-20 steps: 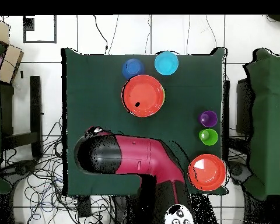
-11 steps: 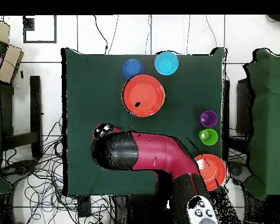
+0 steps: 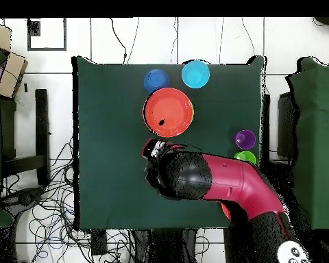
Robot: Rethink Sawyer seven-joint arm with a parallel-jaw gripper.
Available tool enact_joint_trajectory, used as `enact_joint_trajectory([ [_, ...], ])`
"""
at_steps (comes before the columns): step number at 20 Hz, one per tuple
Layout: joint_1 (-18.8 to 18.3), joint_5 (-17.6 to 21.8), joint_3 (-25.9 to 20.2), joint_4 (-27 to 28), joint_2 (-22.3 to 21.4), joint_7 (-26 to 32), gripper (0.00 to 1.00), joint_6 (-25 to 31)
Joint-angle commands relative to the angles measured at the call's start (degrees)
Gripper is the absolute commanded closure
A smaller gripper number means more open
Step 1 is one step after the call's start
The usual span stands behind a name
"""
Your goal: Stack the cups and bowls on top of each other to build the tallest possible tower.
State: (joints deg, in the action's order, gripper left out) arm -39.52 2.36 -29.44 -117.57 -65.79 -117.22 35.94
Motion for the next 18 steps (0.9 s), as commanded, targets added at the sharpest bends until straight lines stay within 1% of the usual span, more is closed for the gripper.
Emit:
enact_joint_trajectory([
  [1,-3.5,3.7,-9.3,-6.8,0.0,17.3,0.00,2.7],
  [2,-4.3,4.4,-10.0,-6.9,1.1,17.3,0.00,1.4],
  [4,-5.2,5.4,-10.8,-6.2,2.4,17.4,0.00,1.5],
  [9,-7.3,7.3,-12.6,-5.5,3.2,17.3,0.00,2.3],
  [11,-8.0,9.2,-12.8,-3.7,3.4,18.3,0.00,4.2],
  [13,-9.5,12.6,-12.5,-0.5,3.3,21.0,0.00,7.7],
  [15,-11.6,16.5,-12.3,3.6,5.5,24.3,0.00,10.9],
  [18,-14.3,21.3,-13.0,7.8,8.8,27.9,0.00,12.5],
])
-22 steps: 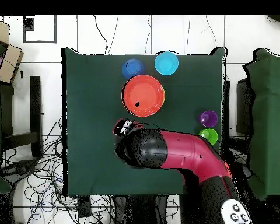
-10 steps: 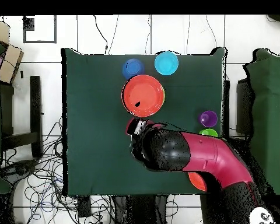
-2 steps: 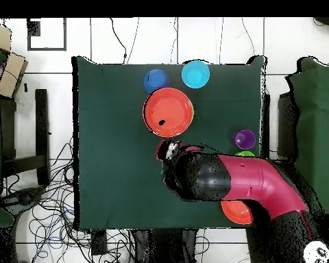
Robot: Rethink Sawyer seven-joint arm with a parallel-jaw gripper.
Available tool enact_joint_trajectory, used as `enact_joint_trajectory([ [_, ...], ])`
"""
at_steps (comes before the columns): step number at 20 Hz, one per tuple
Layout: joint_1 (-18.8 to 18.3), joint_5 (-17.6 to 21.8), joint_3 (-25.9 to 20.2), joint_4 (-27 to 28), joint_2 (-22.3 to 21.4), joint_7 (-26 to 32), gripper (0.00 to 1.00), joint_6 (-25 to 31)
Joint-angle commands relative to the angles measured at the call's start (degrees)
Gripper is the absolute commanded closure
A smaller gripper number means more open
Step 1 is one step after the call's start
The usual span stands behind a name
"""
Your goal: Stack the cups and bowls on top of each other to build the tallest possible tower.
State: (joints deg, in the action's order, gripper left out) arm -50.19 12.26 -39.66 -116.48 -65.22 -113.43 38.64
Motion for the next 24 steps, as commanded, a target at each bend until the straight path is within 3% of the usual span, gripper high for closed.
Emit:
enact_joint_trajectory([
  [1,-4.5,12.9,-3.1,7.9,9.2,25.1,0.00,10.2],
  [10,-7.6,16.7,-5.5,8.1,10.9,25.4,0.00,8.9],
  [19,-3.2,20.3,-3.8,10.7,14.4,20.4,0.00,6.3],
  [24,-1.9,24.9,-2.3,16.4,21.5,21.8,0.00,4.6],
])
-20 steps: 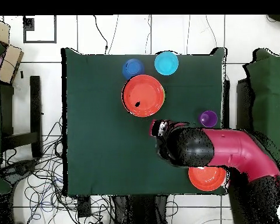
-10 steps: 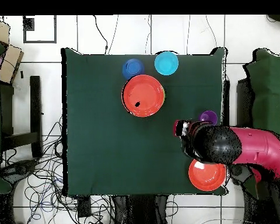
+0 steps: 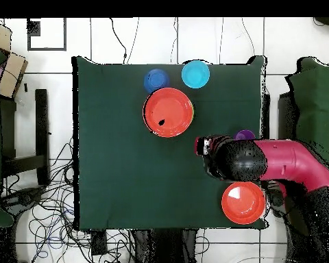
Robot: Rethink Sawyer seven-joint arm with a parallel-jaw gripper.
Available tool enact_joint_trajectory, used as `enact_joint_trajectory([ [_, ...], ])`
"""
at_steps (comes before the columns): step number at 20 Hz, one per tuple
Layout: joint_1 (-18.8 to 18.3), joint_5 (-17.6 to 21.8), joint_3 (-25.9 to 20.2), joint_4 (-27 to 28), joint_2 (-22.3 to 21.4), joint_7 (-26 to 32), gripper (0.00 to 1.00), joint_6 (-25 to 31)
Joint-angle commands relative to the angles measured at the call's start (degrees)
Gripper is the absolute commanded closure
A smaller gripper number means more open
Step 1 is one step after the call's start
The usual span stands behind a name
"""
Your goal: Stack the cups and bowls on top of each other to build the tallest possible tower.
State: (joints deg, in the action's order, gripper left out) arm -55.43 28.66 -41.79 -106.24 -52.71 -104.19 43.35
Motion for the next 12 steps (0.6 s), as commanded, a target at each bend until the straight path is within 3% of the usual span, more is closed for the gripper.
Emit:
enact_joint_trajectory([
  [1,3.0,9.5,-0.2,7.5,9.7,14.0,0.00,0.4],
  [6,1.2,11.3,-0.9,11.3,10.2,18.1,0.00,3.5],
  [12,-0.7,11.6,-1.2,7.4,10.4,15.9,0.00,2.2],
])
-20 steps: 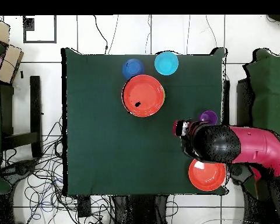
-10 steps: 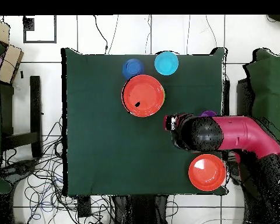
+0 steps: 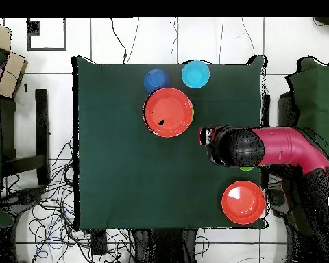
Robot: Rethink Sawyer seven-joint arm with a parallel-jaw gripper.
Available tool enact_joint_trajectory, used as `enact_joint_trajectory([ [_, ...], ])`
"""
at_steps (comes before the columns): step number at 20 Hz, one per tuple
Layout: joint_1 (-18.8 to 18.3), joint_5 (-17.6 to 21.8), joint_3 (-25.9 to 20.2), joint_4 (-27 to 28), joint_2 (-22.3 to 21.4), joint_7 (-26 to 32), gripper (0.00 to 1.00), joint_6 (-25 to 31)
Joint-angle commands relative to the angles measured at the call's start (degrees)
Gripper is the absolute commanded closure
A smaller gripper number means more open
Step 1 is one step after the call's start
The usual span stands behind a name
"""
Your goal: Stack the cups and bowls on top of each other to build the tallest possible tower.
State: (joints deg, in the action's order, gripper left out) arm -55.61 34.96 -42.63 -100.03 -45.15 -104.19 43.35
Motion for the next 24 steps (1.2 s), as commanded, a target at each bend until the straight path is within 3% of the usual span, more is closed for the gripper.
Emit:
enact_joint_trajectory([
  [1,-0.6,5.3,-0.3,0.5,2.4,15.3,0.00,2.0],
  [9,-2.7,6.8,-0.4,-3.3,2.5,12.9,0.00,-1.7],
  [14,-3.3,9.9,-0.2,-0.1,6.5,15.4,0.00,-2.8],
  [24,-6.1,13.9,-1.2,0.5,8.0,16.3,0.00,-5.1],
])
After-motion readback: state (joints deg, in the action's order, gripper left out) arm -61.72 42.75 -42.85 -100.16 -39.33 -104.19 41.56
